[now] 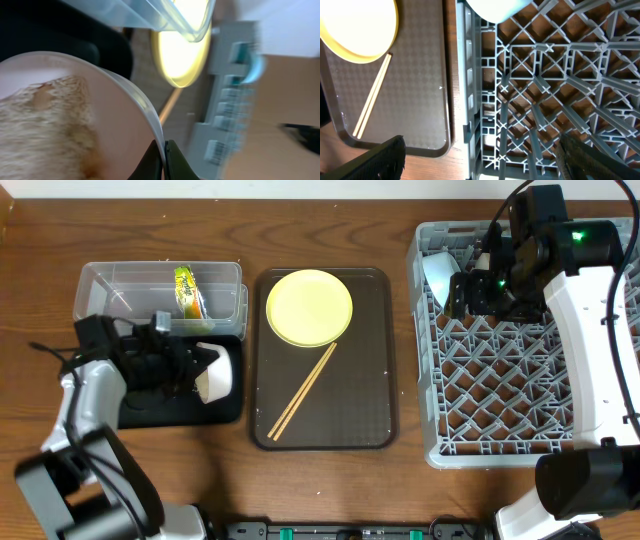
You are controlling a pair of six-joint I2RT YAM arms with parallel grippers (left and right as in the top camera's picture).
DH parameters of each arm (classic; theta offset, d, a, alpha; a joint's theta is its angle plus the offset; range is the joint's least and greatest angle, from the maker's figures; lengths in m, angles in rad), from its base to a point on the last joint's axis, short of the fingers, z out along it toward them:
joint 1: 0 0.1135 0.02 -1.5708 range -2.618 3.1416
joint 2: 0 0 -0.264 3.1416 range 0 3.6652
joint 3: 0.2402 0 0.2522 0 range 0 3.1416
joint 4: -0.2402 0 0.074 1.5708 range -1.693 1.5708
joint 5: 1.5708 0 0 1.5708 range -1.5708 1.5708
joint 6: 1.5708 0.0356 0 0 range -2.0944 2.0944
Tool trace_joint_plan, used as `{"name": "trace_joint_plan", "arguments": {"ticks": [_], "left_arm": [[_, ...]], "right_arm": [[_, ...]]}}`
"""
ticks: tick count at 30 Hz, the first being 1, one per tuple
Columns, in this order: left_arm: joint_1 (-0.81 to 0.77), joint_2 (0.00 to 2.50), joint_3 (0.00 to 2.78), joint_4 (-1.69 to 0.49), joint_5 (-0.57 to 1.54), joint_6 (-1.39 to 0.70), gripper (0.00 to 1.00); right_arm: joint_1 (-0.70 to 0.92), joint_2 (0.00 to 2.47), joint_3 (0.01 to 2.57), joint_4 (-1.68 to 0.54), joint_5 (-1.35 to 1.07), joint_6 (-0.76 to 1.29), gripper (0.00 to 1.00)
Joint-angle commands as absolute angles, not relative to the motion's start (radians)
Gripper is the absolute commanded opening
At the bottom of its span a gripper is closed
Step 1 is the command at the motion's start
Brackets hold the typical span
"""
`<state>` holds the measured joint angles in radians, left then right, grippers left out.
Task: Sort waste into correct bins and load items into the dishwasher rack
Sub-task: 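Tip the pink bowl over the black tray to dump the rice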
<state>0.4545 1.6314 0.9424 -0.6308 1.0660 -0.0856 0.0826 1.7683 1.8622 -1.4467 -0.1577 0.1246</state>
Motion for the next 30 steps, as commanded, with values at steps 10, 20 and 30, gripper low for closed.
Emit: {"name": "trace_joint_plan", "arguments": {"ticks": [10, 20, 30], "left_arm": [[0.606, 1.797, 0.958, -0.598, 1.573, -0.06, 0.06], [0.678, 1.797, 0.958, -0.598, 1.573, -0.272, 0.06], [0.715, 1.796, 0.958, -0.598, 1.573, -0.369, 0.06]], "right_arm": [[0.08, 1.763, 1.861, -1.448, -0.161, 0.114, 0.94], [0.08, 1.763, 1.861, -1.448, -0.161, 0.114, 0.94], [0.08, 1.763, 1.861, -1.449, -0.161, 0.115, 0.94]]}}
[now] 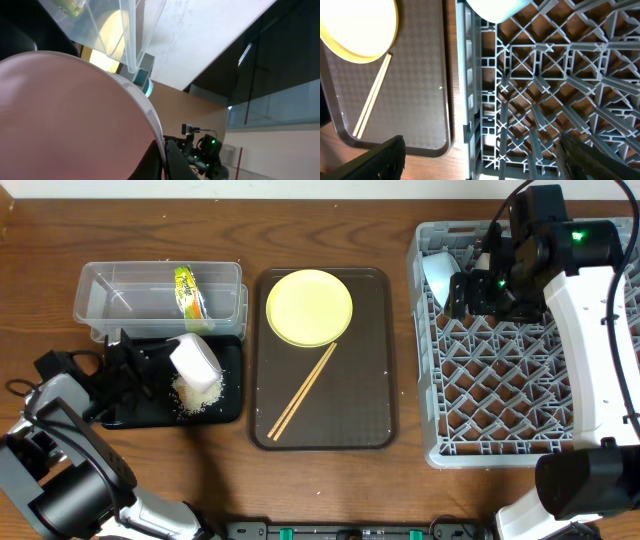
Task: Sort waste into correct bins and load items into the dishwasher rack
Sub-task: 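Tip the pink bowl over the black tray to dump the rice, then return the empty pink bowl to the brown tray and withdraw left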
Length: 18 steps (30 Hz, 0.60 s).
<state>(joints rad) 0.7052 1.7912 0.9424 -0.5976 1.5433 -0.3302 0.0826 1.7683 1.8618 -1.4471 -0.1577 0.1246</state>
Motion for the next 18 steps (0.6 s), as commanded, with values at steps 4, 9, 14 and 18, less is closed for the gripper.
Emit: {"name": "trace_joint_plan", "arguments": {"ticks": [4, 9, 14, 18], "left_arm": [[0.717, 1.796, 0.958, -0.598, 1.573, -0.369, 0.06], [0.717, 1.796, 0.958, -0.589, 1.572, -0.363, 0.06], [0.717, 1.796, 0.958, -0.566, 1.303, -0.367, 0.06], [0.715, 1.796, 0.958, -0.56, 1.389, -0.32, 0.06]], "right_arm": [[0.08, 1.763, 1.861, -1.449, -0.161, 0.115, 0.95], [0.08, 1.763, 1.861, -1.449, -0.161, 0.114, 0.94], [0.08, 1.763, 1.861, -1.449, -0.161, 0.114, 0.95], [0.08, 1.763, 1.861, -1.45, -0.16, 0.104, 0.95]]}}
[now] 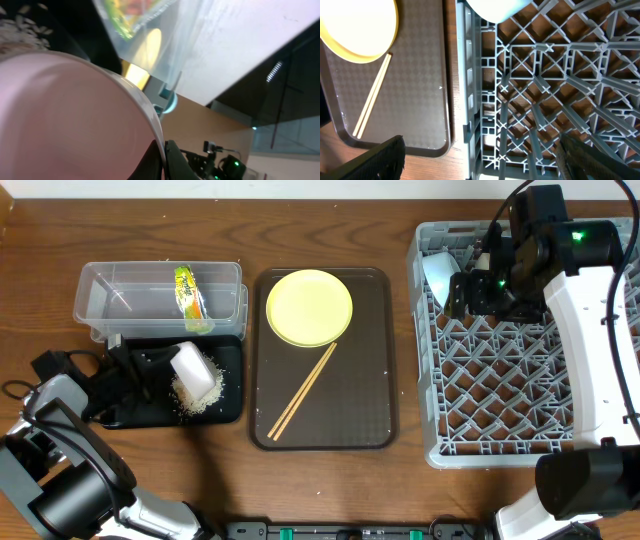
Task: Sort waste into correct bins and load items into the dishwasher rack
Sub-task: 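Return the empty pink bowl to the brown tray and withdraw left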
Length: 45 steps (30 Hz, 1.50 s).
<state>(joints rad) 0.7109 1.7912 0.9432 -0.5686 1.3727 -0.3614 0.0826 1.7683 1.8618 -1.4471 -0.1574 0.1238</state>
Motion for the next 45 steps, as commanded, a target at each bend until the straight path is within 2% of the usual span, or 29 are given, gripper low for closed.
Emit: {"name": "trace_joint_plan", "arguments": {"ticks": [1, 2, 12, 19, 23, 27, 36, 45], "left_arm": [[0.714, 1.796, 0.958, -0.533, 1.509, -0.258, 0.06], [0.714, 1.796, 0.958, -0.519, 1.574, -0.231, 0.06], [0.698, 1.771, 0.96, -0.51, 1.572, -0.232, 0.06], [0.572, 1.644, 0.96, -0.509, 1.557, -0.21, 0.06], [0.432, 1.517, 0.96, -0.511, 1.39, -0.212, 0.06], [0.235, 1.419, 0.96, -0.51, 1.104, -0.226, 0.06], [-0.244, 1.429, 0.96, -0.471, 0.59, -0.249, 0.06], [-0.549, 1.523, 0.96, -0.354, 0.411, -0.287, 0.07]], "right_arm": [[0.08, 1.763, 1.861, -1.45, -0.161, 0.098, 0.95], [0.08, 1.763, 1.861, -1.45, -0.161, 0.096, 0.95], [0.08, 1.763, 1.861, -1.45, -0.16, 0.095, 0.95], [0.08, 1.763, 1.861, -1.45, -0.16, 0.095, 0.96], [0.08, 1.763, 1.861, -1.449, -0.161, 0.095, 0.96], [0.08, 1.763, 1.861, -1.448, -0.161, 0.096, 0.96], [0.08, 1.763, 1.861, -1.448, -0.161, 0.096, 0.96], [0.08, 1.763, 1.861, -1.452, -0.161, 0.096, 0.96]]}}
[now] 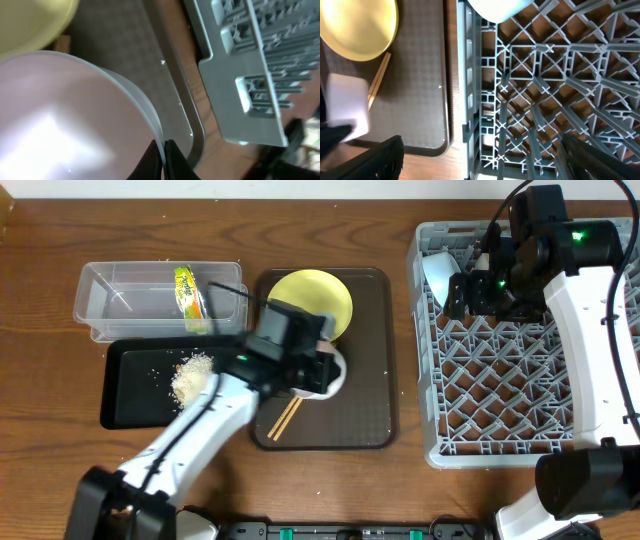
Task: Sort waste into correct bins and load items into the dishwasher rack
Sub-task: 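Return the empty pink bowl to the brown tray and withdraw left, then grasp the pink bowl with the right gripper and lift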
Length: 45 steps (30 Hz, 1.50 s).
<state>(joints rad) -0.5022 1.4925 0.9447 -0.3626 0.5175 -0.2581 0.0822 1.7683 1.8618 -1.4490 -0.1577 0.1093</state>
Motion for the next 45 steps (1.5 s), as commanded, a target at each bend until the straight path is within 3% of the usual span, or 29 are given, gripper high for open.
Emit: {"name": "trace_joint_plan", "arguments": {"ticks": [1, 8, 12, 16, 19, 21, 30, 38, 45], "left_arm": [[-0.572, 1.539, 0.96, -0.352, 0.393, -0.29, 0.08], [-0.656, 1.608, 0.96, -0.318, 0.38, -0.316, 0.08], [-0.672, 1.609, 0.96, -0.289, 0.38, -0.316, 0.16], [-0.671, 1.608, 0.96, -0.285, 0.38, -0.315, 0.17], [-0.655, 1.598, 0.96, -0.295, 0.38, -0.308, 0.28], [-0.622, 1.574, 0.96, -0.326, 0.38, -0.308, 0.42], [-0.358, 1.385, 0.96, -0.587, 0.245, -0.308, 0.6], [-0.129, 1.299, 0.96, -0.75, 0.19, -0.309, 0.63], [-0.081, 1.302, 0.96, -0.776, 0.189, -0.309, 0.63]], "right_arm": [[0.08, 1.763, 1.861, -1.452, -0.161, 0.096, 0.96], [0.08, 1.763, 1.861, -1.452, -0.161, 0.096, 0.97], [0.08, 1.763, 1.861, -1.452, -0.161, 0.096, 0.98], [0.08, 1.763, 1.861, -1.452, -0.161, 0.096, 0.99], [0.08, 1.763, 1.861, -1.446, -0.162, 0.096, 0.99], [0.08, 1.763, 1.861, -1.436, -0.167, 0.096, 0.99], [0.182, 1.764, 1.849, -1.392, -0.191, 0.096, 0.99], [0.363, 1.786, 1.751, -1.295, -0.188, 0.096, 0.99], [0.469, 1.786, 1.509, -1.148, -0.19, 0.193, 0.82]]}}
